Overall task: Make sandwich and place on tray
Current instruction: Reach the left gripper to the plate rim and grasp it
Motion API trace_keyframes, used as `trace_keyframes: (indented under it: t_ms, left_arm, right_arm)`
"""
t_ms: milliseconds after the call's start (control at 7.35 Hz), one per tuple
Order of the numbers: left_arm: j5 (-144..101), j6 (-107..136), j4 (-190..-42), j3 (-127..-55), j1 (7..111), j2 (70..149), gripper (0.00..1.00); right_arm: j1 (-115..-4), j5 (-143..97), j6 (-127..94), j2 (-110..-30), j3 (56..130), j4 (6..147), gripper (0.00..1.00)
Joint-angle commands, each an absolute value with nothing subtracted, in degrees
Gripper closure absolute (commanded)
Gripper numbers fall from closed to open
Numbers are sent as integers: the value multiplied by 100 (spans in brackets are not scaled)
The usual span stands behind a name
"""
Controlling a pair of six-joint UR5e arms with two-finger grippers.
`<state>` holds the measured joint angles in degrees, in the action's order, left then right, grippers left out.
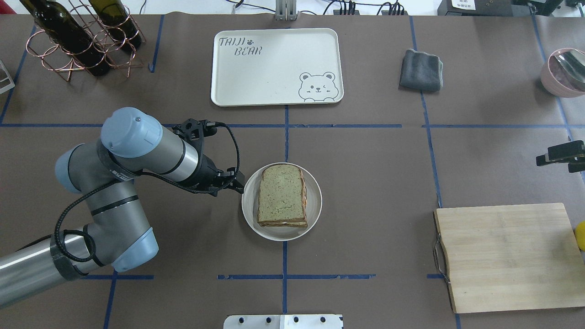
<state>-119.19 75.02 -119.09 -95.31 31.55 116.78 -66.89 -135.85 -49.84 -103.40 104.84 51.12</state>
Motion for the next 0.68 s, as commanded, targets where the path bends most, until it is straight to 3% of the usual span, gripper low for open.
trace_keyframes:
  t_ms: [0,544]
  left_arm:
    - [-11777,7506,-11900,-9413,2980,11751,32]
    - [-11777,7506,-11918,-9036,2944,12067,43]
  right_arm:
    - [-6829,-13710,-4799,-10345,10494,5238,0]
    - [-6890,-13825,-4799,-10345,10477,5229,0]
